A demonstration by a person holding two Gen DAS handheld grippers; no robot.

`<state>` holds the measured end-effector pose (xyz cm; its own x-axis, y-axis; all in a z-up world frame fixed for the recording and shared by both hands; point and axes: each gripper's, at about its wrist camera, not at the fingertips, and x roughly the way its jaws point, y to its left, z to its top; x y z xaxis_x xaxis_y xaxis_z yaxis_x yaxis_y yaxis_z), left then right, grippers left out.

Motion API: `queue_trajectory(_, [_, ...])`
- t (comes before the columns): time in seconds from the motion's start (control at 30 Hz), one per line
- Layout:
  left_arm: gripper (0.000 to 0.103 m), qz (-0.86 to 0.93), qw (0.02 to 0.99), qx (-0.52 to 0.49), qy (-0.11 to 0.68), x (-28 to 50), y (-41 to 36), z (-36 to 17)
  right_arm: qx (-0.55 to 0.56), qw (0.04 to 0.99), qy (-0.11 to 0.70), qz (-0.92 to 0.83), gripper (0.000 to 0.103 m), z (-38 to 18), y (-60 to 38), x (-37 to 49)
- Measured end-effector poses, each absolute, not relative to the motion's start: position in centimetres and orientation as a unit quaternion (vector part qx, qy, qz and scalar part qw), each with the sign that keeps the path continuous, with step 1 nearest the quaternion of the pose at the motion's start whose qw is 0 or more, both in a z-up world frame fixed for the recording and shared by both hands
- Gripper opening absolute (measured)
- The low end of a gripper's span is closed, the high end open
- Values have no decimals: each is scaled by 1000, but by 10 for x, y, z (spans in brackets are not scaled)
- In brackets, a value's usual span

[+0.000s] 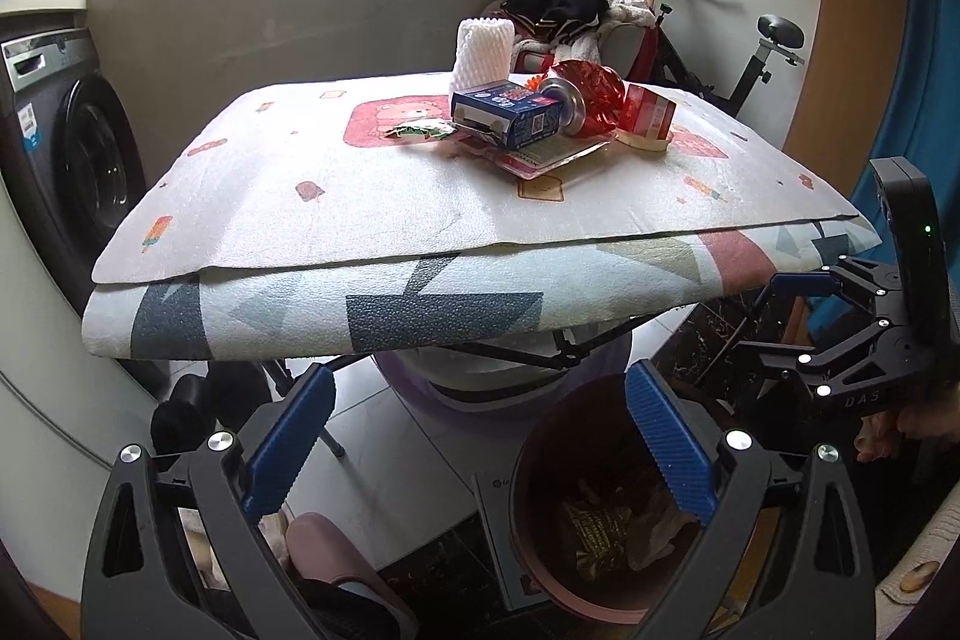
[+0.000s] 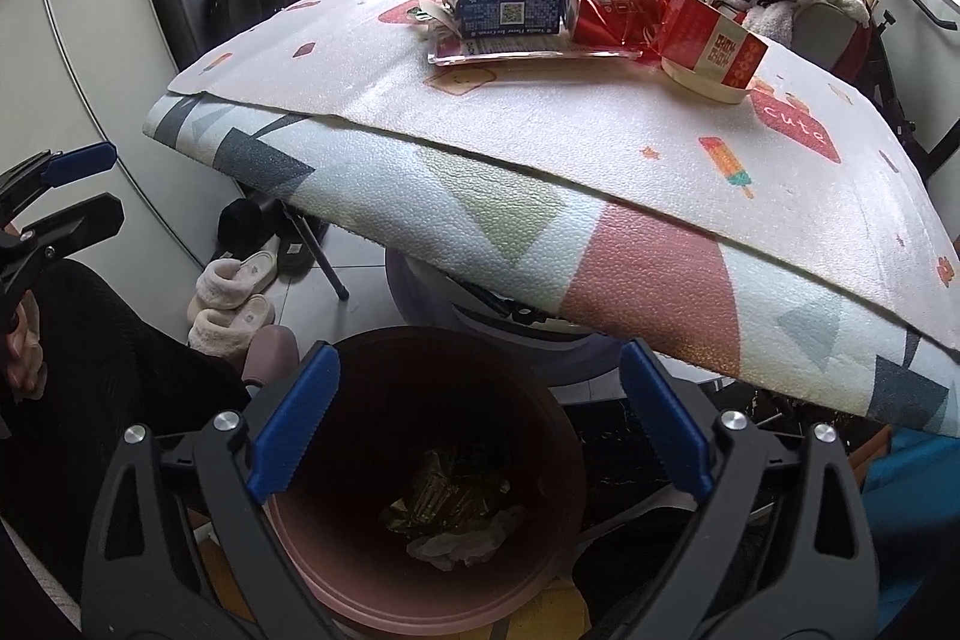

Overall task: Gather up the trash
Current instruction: 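Raise both tools back up over the table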

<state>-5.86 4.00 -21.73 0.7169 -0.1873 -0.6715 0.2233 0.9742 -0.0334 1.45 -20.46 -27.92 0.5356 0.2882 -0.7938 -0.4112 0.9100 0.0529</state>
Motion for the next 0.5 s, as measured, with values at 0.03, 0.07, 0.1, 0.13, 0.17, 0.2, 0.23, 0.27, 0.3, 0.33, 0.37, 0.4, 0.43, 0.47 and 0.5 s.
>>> queue_trajectory(0.03, [95, -110, 926, 24, 359, -59, 40, -217, -68, 875, 437, 198, 95, -279, -206, 15])
queue_trajectory(0.07, [95, -110, 927, 24, 359, -59, 41, -217, -66, 876, 435, 196, 95, -278, -207, 15])
queue_trajectory(0.1, [95, -109, 927, 23, 358, -59, 41, -217, -64, 878, 433, 194, 95, -277, -208, 15])
queue_trajectory(0.13, [95, -109, 927, 23, 357, -59, 41, -217, -62, 880, 431, 192, 95, -276, -209, 15])
queue_trajectory(0.17, [95, -108, 927, 22, 357, -59, 42, -217, -60, 882, 428, 189, 95, -275, -210, 14])
queue_trajectory(0.2, [95, -107, 927, 22, 358, -59, 42, -217, -59, 883, 427, 186, 95, -275, -211, 14])
queue_trajectory(0.23, [95, -107, 927, 22, 358, -59, 42, -217, -58, 884, 426, 184, 95, -275, -211, 15])
queue_trajectory(0.27, [95, -106, 927, 21, 358, -59, 42, -217, -57, 884, 426, 183, 95, -275, -212, 15])
queue_trajectory(0.3, [95, -105, 928, 21, 358, -59, 42, -217, -56, 885, 425, 181, 95, -275, -212, 15])
queue_trajectory(0.33, [95, -105, 928, 21, 358, -59, 42, -217, -56, 886, 424, 180, 95, -274, -212, 15])
queue_trajectory(0.37, [95, -104, 928, 20, 358, -58, 41, -217, -56, 887, 422, 180, 95, -274, -213, 15])
queue_trajectory(0.4, [95, -104, 928, 20, 359, -58, 41, -217, -55, 887, 421, 179, 95, -274, -213, 15])
queue_trajectory(0.43, [95, -103, 928, 20, 359, -58, 41, -217, -54, 888, 421, 179, 95, -273, -213, 15])
queue_trajectory(0.47, [95, -103, 928, 19, 359, -57, 42, -217, -52, 888, 420, 178, 95, -273, -214, 15])
queue_trajectory(0.5, [95, -103, 928, 19, 359, -57, 42, -217, -50, 888, 420, 178, 95, -273, -215, 15])
